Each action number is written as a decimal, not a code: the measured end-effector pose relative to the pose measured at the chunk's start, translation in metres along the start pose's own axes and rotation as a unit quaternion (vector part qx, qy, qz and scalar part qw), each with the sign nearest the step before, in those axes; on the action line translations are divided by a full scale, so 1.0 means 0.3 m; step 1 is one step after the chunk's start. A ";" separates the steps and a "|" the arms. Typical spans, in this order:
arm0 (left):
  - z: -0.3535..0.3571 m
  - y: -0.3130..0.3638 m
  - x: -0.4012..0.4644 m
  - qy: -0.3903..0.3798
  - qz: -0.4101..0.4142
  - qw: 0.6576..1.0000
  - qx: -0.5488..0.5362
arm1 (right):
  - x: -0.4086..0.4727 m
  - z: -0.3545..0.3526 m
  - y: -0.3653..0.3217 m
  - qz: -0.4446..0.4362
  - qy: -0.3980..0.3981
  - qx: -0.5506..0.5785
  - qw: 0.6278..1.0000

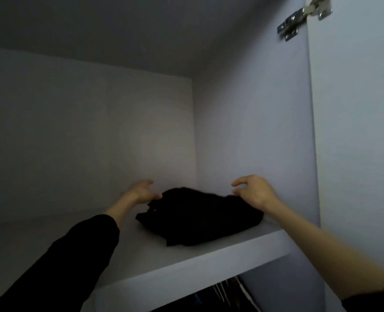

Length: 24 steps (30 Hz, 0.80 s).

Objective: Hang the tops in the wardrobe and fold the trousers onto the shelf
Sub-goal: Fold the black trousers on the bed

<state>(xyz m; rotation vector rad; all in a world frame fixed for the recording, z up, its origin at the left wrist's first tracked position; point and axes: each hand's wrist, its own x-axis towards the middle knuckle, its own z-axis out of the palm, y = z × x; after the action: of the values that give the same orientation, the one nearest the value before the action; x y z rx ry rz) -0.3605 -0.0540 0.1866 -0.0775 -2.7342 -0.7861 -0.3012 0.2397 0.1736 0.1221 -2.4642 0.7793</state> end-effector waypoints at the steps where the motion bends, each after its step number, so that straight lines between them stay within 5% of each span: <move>1: 0.004 0.012 -0.019 0.018 0.028 0.999 0.006 | -0.013 0.001 0.001 -0.050 -0.026 0.031 0.998; 4: 0.008 0.086 -0.147 0.026 0.132 0.991 0.000 | -0.080 0.006 -0.004 -0.138 -0.203 0.055 0.968; 6: 0.027 0.143 -0.267 -0.073 0.175 0.981 0.027 | -0.105 0.025 0.001 -0.151 -0.300 -0.007 0.942; 9: 0.087 0.201 -0.378 -0.237 0.131 0.948 0.167 | -0.110 0.018 -0.006 -0.158 -0.358 -0.089 0.916; 12: 0.130 0.214 -0.385 -0.256 0.092 0.937 0.217 | -0.085 0.004 -0.019 -0.156 -0.412 -0.127 0.889; 24: 0.168 0.178 -0.058 -0.256 -0.027 0.915 0.309 | 0.167 0.224 -0.053 -0.142 -0.394 -0.206 0.884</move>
<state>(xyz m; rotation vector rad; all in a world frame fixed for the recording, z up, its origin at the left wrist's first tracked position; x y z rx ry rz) -0.3503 0.0184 0.1681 -0.0799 -3.3532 0.1586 -0.3715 0.1931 0.1621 0.7509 -3.1916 0.0364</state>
